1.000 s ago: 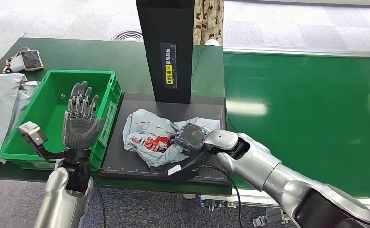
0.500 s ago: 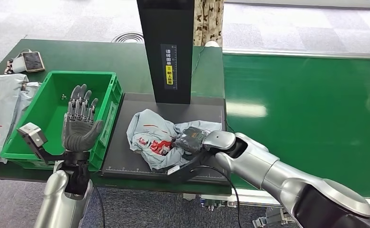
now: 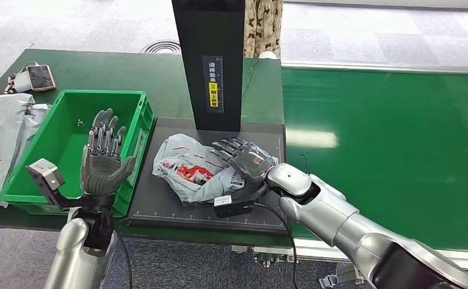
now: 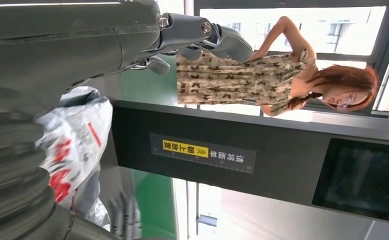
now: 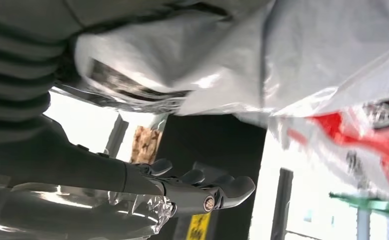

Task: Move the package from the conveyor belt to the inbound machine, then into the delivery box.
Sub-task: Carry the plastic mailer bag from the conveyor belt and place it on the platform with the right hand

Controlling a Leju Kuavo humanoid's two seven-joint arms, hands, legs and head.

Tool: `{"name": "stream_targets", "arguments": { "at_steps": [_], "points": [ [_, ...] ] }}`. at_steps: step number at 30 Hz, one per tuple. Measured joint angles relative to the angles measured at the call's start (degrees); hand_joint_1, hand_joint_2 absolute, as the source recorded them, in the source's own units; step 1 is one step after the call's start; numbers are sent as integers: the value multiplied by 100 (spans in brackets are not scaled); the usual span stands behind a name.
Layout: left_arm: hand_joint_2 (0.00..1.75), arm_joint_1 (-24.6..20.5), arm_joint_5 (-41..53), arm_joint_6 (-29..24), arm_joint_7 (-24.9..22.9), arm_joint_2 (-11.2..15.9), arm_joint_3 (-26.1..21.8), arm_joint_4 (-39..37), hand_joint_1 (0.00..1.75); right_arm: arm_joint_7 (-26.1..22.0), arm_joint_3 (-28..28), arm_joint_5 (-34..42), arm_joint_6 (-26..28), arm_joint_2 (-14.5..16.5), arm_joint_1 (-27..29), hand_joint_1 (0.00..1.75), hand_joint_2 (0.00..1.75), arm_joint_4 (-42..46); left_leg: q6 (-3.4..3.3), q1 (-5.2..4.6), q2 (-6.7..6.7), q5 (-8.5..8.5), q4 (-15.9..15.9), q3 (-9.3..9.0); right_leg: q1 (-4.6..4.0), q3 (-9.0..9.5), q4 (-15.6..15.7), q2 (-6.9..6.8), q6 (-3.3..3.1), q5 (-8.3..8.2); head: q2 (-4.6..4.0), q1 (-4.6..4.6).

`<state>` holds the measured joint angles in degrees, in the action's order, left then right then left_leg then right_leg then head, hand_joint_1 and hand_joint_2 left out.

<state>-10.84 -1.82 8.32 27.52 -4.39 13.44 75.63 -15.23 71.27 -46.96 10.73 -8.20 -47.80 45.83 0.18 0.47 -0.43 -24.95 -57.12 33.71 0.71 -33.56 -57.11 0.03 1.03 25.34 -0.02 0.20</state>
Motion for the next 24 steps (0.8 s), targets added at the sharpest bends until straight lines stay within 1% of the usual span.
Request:
{"name": "stream_targets", "arguments": {
  "at_steps": [2,5,8,10,14,17,19,21,24],
  "points": [
    [175,15,26,5,12,5,0,2,0,-49,-193,131,132,13,20,0,0,3,0,0,0,0,0,3,0,-3,0,0,0,0,0,0],
    [175,37,70,11,21,17,0,2,0,-206,-555,557,317,26,60,0,0,36,0,0,0,0,0,5,2,-6,0,0,0,0,0,-1],
    [175,36,120,23,31,29,1,2,0,-452,-984,1164,458,29,128,0,0,124,-1,0,0,0,0,6,3,-7,0,-1,1,0,0,-1],
    [175,37,169,27,33,37,3,2,0,-645,-1336,1696,536,27,245,0,0,245,-1,0,0,0,-1,6,3,-7,0,-1,1,0,0,-1],
    [175,62,246,47,31,54,28,2,0,-905,-2176,2633,556,-12,733,0,0,747,-1,0,-2,-2,-1,7,3,-8,1,-3,3,3,0,1],
    [175,74,576,43,19,92,117,3,0,-1004,-2806,2929,605,-67,1209,0,0,1258,-1,0,-3,-3,-1,11,3,-11,1,-3,4,5,0,1],
    [175,72,1028,-42,-25,126,220,4,0,-1014,-3208,3115,662,-90,1472,0,0,1586,-1,0,-3,-4,-1,14,3,-14,1,-3,3,6,0,-1],
    [175,69,1514,-164,-91,159,347,4,0,-1005,-3593,3315,667,-95,1676,0,0,1877,-1,-1,-3,-4,-1,15,3,-16,1,-2,3,6,0,-1],
    [175,60,1880,-262,-142,189,509,3,0,-998,-4053,3464,628,-98,1880,0,0,2215,-1,-1,-1,-4,-1,14,3,-18,1,0,3,5,0,0]
  ]
}}
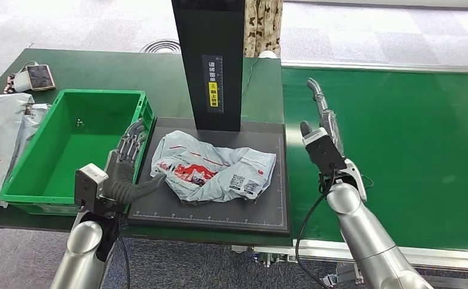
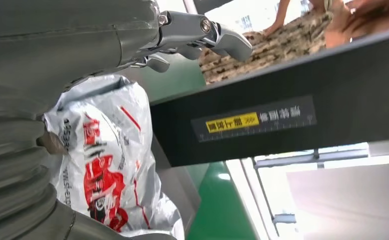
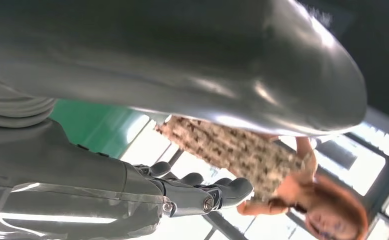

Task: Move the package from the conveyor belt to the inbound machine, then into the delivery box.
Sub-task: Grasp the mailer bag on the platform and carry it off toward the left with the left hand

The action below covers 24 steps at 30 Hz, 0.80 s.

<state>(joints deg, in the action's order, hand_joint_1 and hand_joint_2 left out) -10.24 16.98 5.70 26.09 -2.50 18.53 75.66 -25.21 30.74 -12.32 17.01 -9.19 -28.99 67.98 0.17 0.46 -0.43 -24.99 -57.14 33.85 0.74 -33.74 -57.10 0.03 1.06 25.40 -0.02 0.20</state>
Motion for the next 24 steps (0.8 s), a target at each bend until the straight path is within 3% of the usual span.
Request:
{"name": "stream_targets", "arguments": {
  "at_steps": [3,7,10,16,24],
  "points": [
    [175,-56,694,-209,-140,21,193,-22,0,46,-341,142,22,3,153,0,0,229,0,0,-1,0,0,-1,0,-2,0,-3,0,0,0,2],
    [175,-310,2377,-718,-542,-19,710,-318,0,133,-951,249,-131,101,456,0,175,568,-1,0,-8,1,-1,2,0,0,0,-12,0,0,0,0],
    [175,-684,3285,-868,-846,-150,1235,-860,0,137,-1455,165,-375,270,748,0,175,845,-1,-2,-8,1,-1,5,3,-2,0,-11,1,0,0,-1],
    [175,-1354,4293,-641,-1577,-460,2052,-2034,0,139,-2071,25,-590,602,988,0,175,1069,-1,-6,-4,0,-1,5,4,-4,0,-4,2,-1,0,-1],
    [175,-1670,4873,-551,-2176,-703,2464,-3004,0,141,-2388,-42,-680,859,1029,0,175,1072,0,-5,-1,0,0,5,1,-6,0,-2,0,0,0,0]
  ]
}}
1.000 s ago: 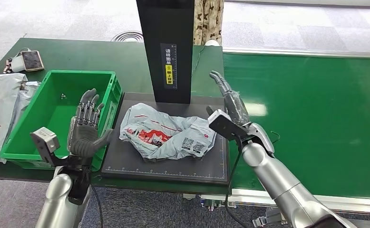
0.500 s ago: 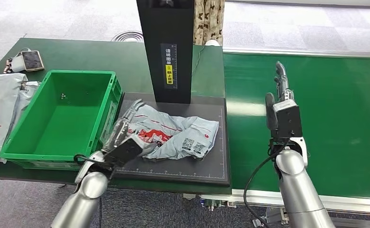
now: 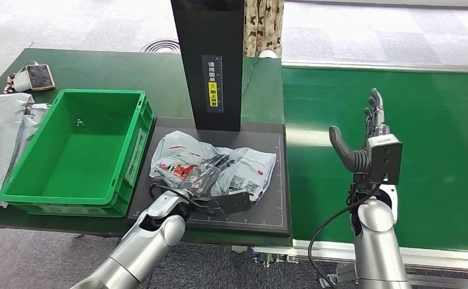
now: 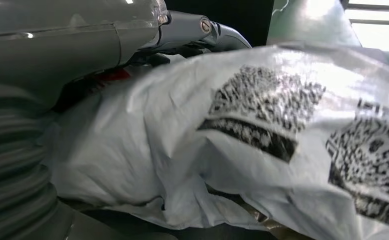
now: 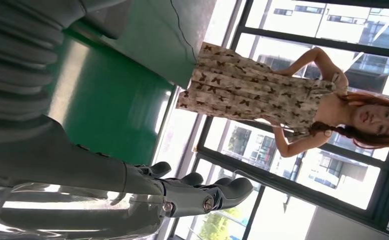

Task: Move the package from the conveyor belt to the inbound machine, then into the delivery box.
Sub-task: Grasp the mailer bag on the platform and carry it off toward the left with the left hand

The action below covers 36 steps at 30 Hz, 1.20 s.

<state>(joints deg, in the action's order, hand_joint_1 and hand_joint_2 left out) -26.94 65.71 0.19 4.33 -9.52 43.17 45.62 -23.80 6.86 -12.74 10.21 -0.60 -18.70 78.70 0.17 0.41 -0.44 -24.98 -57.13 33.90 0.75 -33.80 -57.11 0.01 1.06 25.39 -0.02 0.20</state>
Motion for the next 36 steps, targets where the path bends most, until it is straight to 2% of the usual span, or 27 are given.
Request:
{"name": "stream_targets", "arguments": {
  "at_steps": [3,4,7,8,15,36],
  "points": [
    [175,-61,17,2,-24,-38,51,-157,0,0,-38,-5,0,41,6,0,175,0,0,0,0,0,0,0,1,0,0,0,0,0,0,-1],
    [175,-77,32,14,-37,-46,66,-200,5,0,-48,-8,-1,53,7,0,175,0,0,0,0,0,0,0,1,1,0,0,0,0,0,-1],
    [175,-128,139,146,-147,-67,85,-325,136,7,-75,-26,-6,94,10,0,175,0,0,0,0,0,1,0,2,4,0,-1,0,0,0,0],
    [175,-142,179,198,-190,-73,85,-362,175,11,-82,-33,-7,111,10,0,175,-1,0,0,0,0,1,-1,2,5,0,-1,0,0,0,0],
    [175,-169,431,175,-333,-93,44,-449,175,27,-96,-38,22,163,34,0,175,0,0,0,0,0,1,-13,2,16,0,0,0,0,0,0],
    [175,-200,503,153,-350,-103,-33,-447,175,31,-106,-32,24,163,81,0,175,35,0,0,0,0,2,-25,1,27,0,1,0,0,0,-1]
  ]
}}
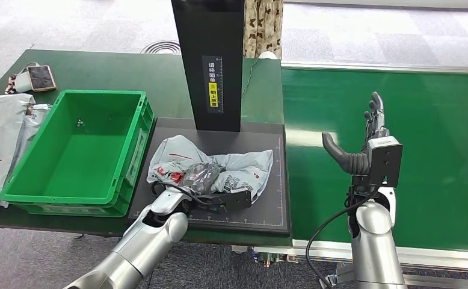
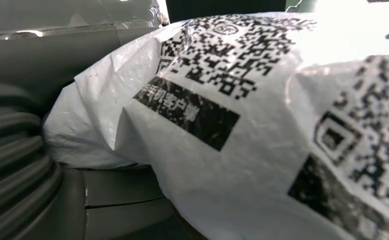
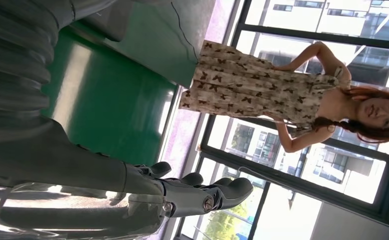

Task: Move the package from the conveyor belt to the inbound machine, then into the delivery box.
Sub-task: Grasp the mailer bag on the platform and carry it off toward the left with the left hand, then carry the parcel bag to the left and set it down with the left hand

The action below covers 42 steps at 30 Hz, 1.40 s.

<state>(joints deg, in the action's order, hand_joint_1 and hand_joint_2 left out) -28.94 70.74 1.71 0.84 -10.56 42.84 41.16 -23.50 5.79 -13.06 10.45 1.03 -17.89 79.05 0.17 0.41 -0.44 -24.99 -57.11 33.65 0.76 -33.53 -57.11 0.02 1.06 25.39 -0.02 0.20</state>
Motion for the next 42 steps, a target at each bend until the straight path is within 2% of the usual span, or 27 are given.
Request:
{"name": "stream_targets", "arguments": {
  "at_steps": [6,10,12,16,17,18,21,26,29,31,33,36,38,42],
  "points": [
    [175,156,208,-265,17,1,-131,192,175,0,-24,33,-1,-1,82,0,175,113,0,0,0,0,0,1,-1,-3,0,1,0,0,0,1],
    [175,343,249,-757,152,7,-305,471,175,-1,-76,81,-1,-2,144,0,175,218,0,0,1,0,0,7,0,-10,0,0,0,0,0,0],
    [175,461,373,-1356,312,35,-432,784,175,-27,-110,140,27,-5,192,0,175,290,0,0,1,0,0,12,0,-14,0,1,0,0,0,0],
    [175,642,843,-3599,584,369,-921,2267,175,-180,-305,307,107,-42,442,0,175,510,1,1,2,0,1,24,-1,-29,-1,4,-1,1,0,1],
    [175,631,867,-3891,618,481,-1083,2626,175,-211,-370,328,106,-52,512,0,175,568,1,1,1,-1,2,23,-1,-28,-1,2,-2,2,0,2],
    [175,622,878,-3967,652,572,-1233,2911,175,-230,-431,340,105,-63,573,0,175,623,1,1,-1,-1,3,23,-1,-27,-1,-2,-2,5,0,2],
    [175,621,1000,-3832,709,754,-1535,3447,175,-251,-580,354,105,-84,724,0,175,804,1,3,-7,0,4,24,-2,-27,-1,-10,-2,10,0,0],
    [175,438,1457,-3945,467,929,-1781,3759,175,-239,-748,357,104,-110,984,0,175,1079,1,3,-4,0,2,24,1,-24,-1,-7,-1,7,0,0],
    [175,227,1766,-3678,53,1015,-1967,3777,175,-208,-809,315,93,-109,1116,0,175,1218,0,3,-4,0,1,24,1,-24,-1,-6,-1,6,0,1],
    [175,16,1850,-3224,-455,1109,-2127,3692,175,-166,-831,248,69,-109,1173,0,175,1298,1,3,-2,0,1,22,0,-25,-1,-3,-3,5,0,1],
    [175,-275,1870,-2615,-974,1214,-2331,3384,175,-124,-837,156,25,-109,1196,0,175,1341,3,3,0,2,2,20,-1,-24,-1,-1,-4,3,0,1],
    [175,-779,1872,-1621,-1489,1331,-2722,2384,175,-67,-836,38,-47,-109,1170,0,175,1342,10,3,4,7,4,18,-6,-24,-2,1,-13,-2,0,0],
    [175,-1066,1871,-1158,-1658,1392,-2949,1623,175,-50,-833,5,-95,-109,1117,0,175,1316,13,4,10,10,5,19,-9,-27,-5,9,-21,-8,0,2],
    [175,-1557,1857,-564,-1902,1449,-3347,131,175,-21,-792,-42,-146,-108,914,0,175,1181,12,11,13,14,5,21,-8,-29,-7,13,-22,-9,0,0]
  ]
}}
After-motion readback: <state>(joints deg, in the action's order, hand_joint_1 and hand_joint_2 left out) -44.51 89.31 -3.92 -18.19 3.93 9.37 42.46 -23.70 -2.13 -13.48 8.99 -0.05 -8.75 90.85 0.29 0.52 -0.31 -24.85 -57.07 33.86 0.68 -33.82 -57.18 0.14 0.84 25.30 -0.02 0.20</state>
